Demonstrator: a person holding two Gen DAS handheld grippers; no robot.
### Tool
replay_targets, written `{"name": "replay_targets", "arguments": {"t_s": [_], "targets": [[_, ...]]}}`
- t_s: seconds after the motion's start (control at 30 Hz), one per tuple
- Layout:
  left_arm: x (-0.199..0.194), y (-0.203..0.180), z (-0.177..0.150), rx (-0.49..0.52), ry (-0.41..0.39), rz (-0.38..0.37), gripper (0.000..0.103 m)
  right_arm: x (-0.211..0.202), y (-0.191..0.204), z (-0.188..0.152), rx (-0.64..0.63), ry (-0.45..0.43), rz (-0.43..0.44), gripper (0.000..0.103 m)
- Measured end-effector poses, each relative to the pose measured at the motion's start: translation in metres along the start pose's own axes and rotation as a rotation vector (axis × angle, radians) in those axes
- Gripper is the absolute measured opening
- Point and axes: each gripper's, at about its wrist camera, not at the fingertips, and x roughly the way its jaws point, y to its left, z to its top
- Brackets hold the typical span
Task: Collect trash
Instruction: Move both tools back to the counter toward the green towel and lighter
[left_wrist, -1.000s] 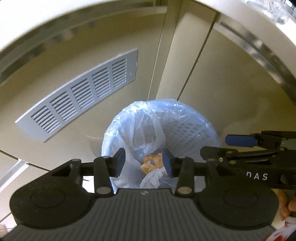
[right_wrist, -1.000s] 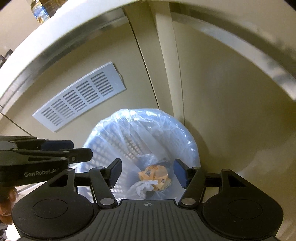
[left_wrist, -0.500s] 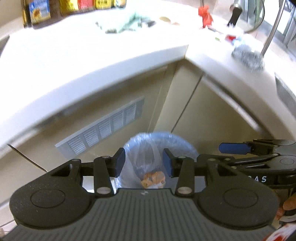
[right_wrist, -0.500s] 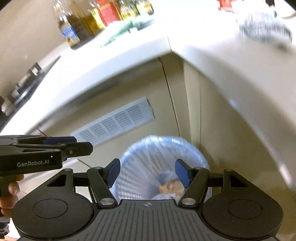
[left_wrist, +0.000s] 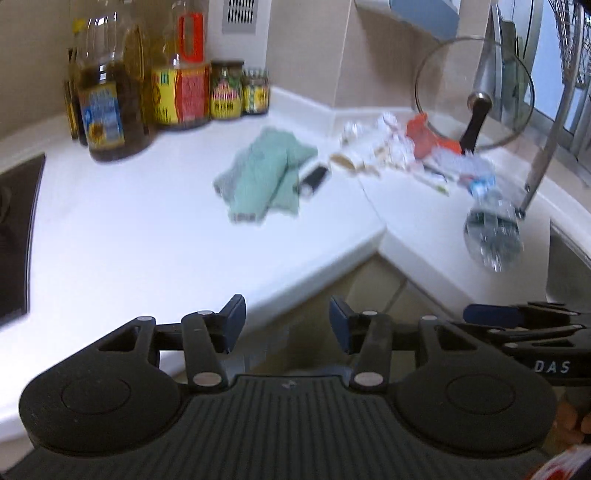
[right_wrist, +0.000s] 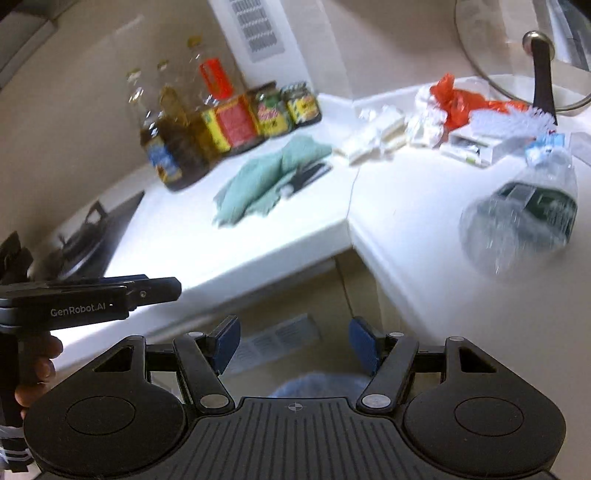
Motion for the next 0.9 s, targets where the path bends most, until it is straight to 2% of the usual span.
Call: {"name": "replay_targets", "arguments": {"t_s": [0.43,0.57,0.9], "targets": [[0.049,0.007,0.062,0.026,-0.065,0.041,0.048,0.025,-0.045,0.074,0.058,-0.097,-0.04,0.066],[0.071,0.01,0.079,0.035,-0.068,0.059,0.055,0.039,-0.051,0.089,0.066,-0.107,-0.043,0.066],[0.127,0.016,0.109,0.064,-0.041,0.089,0.06,0.074,-0.061,0.114,0.079,-0.106,-0.054,0.066]]}}
